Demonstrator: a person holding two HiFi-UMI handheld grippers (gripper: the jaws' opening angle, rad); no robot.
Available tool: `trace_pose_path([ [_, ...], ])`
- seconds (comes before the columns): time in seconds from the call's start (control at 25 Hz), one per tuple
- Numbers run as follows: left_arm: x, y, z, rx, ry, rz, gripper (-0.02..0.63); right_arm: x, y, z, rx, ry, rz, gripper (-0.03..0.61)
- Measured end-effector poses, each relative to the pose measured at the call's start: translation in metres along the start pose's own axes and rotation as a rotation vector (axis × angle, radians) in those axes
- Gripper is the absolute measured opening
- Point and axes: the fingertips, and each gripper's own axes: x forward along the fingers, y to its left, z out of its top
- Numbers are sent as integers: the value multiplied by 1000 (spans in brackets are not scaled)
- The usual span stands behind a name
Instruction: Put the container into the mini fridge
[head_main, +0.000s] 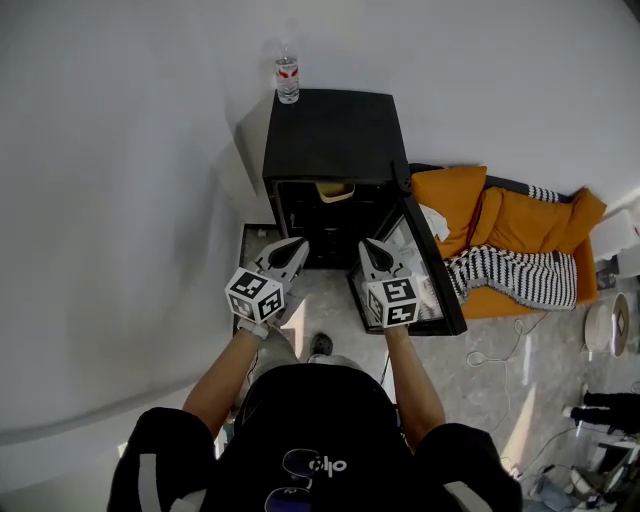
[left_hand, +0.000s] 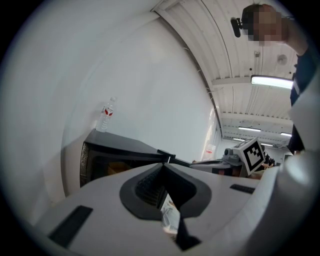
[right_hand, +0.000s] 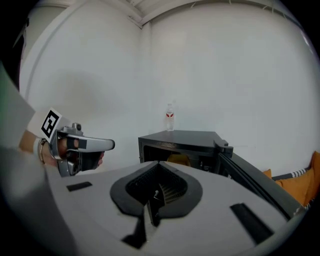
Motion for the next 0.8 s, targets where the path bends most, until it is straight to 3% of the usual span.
trace_pose_path([
  [0.8,-4,-14,-12,-9,32,-3,5,-7,12,-22,24,17,52,8],
])
